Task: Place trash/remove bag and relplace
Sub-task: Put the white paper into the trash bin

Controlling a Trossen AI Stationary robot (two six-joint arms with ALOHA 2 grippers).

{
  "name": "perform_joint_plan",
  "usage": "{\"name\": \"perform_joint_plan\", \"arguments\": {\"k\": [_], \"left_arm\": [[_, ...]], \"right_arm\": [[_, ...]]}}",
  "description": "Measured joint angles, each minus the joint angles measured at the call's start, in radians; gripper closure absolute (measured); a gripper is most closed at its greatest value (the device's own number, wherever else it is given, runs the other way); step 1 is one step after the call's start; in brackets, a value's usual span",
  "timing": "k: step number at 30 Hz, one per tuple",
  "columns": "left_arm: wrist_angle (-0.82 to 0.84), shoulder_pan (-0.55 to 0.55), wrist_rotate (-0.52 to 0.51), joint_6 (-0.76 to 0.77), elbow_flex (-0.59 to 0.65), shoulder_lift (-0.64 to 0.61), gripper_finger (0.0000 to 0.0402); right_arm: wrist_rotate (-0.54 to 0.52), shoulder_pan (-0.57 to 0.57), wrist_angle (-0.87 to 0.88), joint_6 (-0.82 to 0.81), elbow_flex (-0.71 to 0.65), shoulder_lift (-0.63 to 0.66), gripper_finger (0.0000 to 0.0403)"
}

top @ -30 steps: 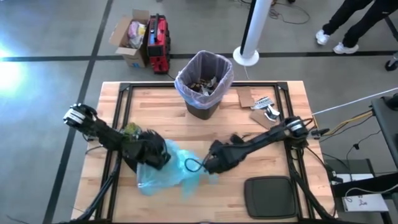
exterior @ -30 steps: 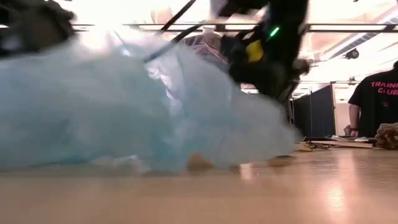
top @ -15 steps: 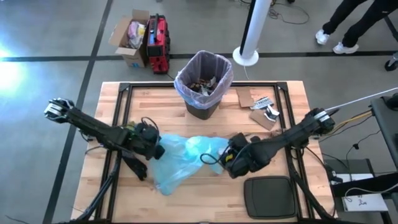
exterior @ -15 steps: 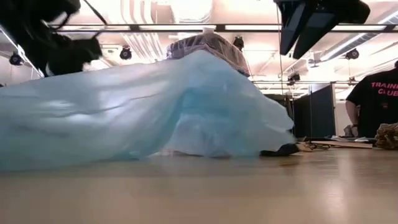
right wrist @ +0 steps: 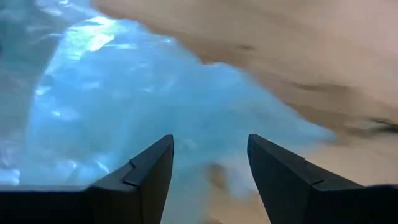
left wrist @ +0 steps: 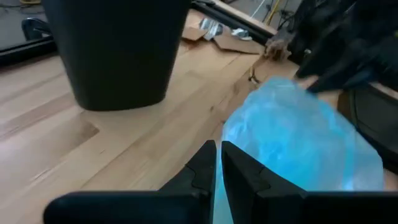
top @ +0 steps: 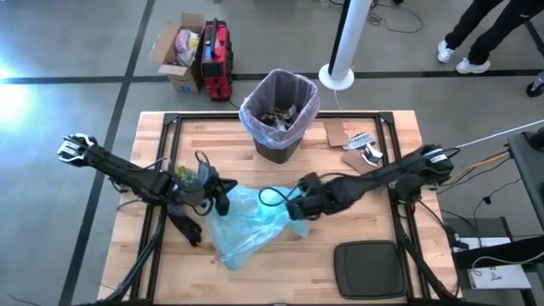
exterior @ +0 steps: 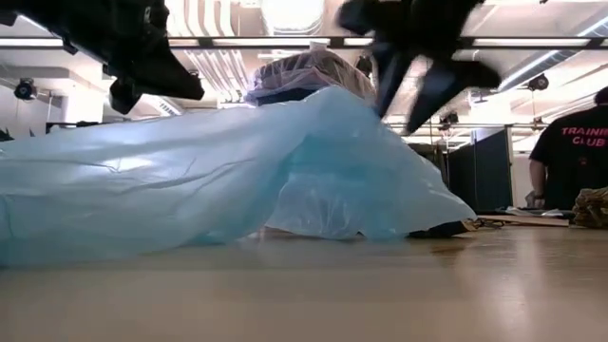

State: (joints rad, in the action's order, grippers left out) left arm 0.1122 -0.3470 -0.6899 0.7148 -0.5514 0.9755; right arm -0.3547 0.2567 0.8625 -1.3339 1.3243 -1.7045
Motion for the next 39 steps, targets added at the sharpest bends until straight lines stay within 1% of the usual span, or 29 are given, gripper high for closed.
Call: {"name": "perform_joint_plan", "arguments": {"k": [2,3,6,8,10,12,14,16,18,20,23,26,28,30,35,39], "left_arm": [[-0.005,-0.004,0.006,-0.002,-0.005,0.014,0.0391],[-0.003,-0.005,0.020,-0.011,-0.005,0.014,0.0391],[-0.029,-0.006,0.046,-0.069,-0.010,0.019,0.0391],[-0.023,-0.008,0.069,-0.105,-0.009,0.012,0.0391],[-0.053,-0.008,0.087,-0.128,-0.010,0.015,0.0391],[-0.042,-0.008,0.088,-0.150,-0.009,0.017,0.0391],[-0.040,-0.007,0.075,-0.157,-0.008,0.033,0.0391],[-0.040,-0.006,0.051,-0.157,-0.001,0.038,0.0391],[-0.028,-0.006,0.041,-0.161,0.011,0.044,0.0391],[-0.003,-0.005,0.044,-0.160,0.035,0.054,0.0391],[-0.047,-0.003,0.039,-0.157,0.062,0.069,0.0391],[-0.083,-0.003,0.053,-0.153,0.125,0.097,0.0391],[-0.163,-0.003,0.056,-0.144,0.164,0.120,0.0391],[-0.196,-0.003,0.059,-0.116,0.201,0.145,0.0391],[-0.251,-0.003,0.126,-0.074,0.259,0.217,0.0391],[-0.179,-0.005,0.186,-0.073,0.281,0.240,0.0391]], "right_arm": [[0.046,-0.043,-0.133,0.075,-0.017,-0.057,0.0208],[0.062,-0.063,-0.227,0.106,-0.016,-0.091,0.0208],[0.094,-0.120,-0.450,0.193,0.001,-0.208,0.0208],[0.136,-0.156,-0.644,0.232,0.043,-0.296,0.0208],[0.195,-0.185,-0.812,0.263,0.092,-0.374,0.0208],[0.259,-0.207,-0.989,0.307,0.170,-0.454,0.0208],[0.317,-0.215,-1.034,0.346,0.241,-0.512,0.0208],[0.331,-0.215,-0.983,0.357,0.316,-0.545,0.0208],[0.306,-0.207,-0.838,0.376,0.355,-0.539,0.0208],[0.273,-0.195,-0.708,0.433,0.378,-0.520,0.0208],[0.224,-0.170,-0.529,0.491,0.379,-0.467,0.0208],[0.183,-0.145,-0.412,0.525,0.368,-0.409,0.0208],[0.160,-0.127,-0.358,0.544,0.369,-0.360,0.0208],[0.121,-0.107,-0.291,0.554,0.369,-0.313,0.0208],[0.008,-0.048,-0.118,0.545,0.369,-0.201,0.0208],[-0.038,-0.004,0.030,0.486,0.367,-0.137,0.0208]]}}
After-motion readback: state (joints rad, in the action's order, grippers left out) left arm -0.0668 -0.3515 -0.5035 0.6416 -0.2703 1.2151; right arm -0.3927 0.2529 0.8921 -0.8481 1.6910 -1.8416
